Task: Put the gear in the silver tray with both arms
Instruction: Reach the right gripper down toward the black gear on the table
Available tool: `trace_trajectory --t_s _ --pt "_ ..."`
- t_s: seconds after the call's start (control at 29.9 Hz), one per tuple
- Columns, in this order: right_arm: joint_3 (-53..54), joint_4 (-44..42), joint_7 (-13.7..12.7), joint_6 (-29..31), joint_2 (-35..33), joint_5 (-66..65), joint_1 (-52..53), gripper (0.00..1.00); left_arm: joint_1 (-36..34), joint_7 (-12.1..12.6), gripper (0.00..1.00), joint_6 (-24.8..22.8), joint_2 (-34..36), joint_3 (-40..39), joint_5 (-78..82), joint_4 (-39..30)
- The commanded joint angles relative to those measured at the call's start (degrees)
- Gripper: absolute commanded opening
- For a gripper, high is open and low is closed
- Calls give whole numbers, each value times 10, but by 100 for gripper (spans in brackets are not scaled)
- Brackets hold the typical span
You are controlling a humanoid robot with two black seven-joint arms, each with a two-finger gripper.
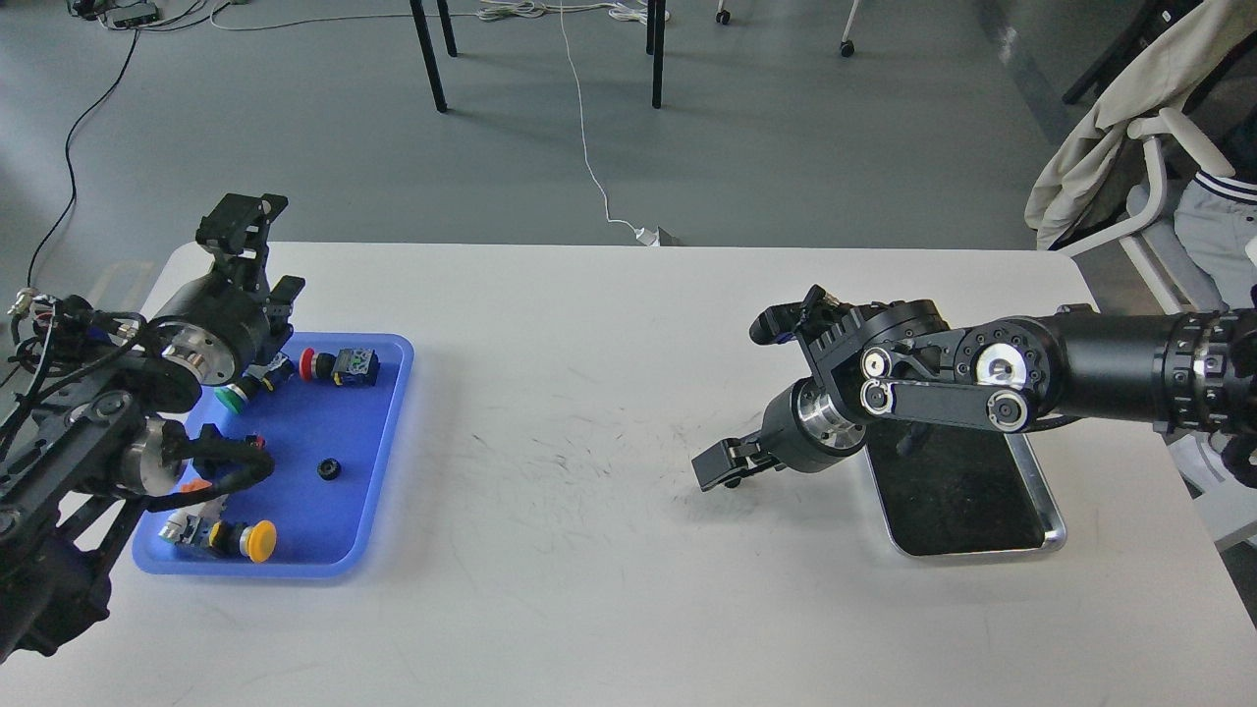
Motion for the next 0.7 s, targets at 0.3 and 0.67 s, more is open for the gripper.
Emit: trace_trajectory --t_s 0.3,0.67 --pt "-33 -51 -1 1 72 0 5 80 0 -3 98 0 -2 1 0 0" --pt "-40 -61 0 1 85 0 27 42 -3 -3 98 1 1 0 0 0"
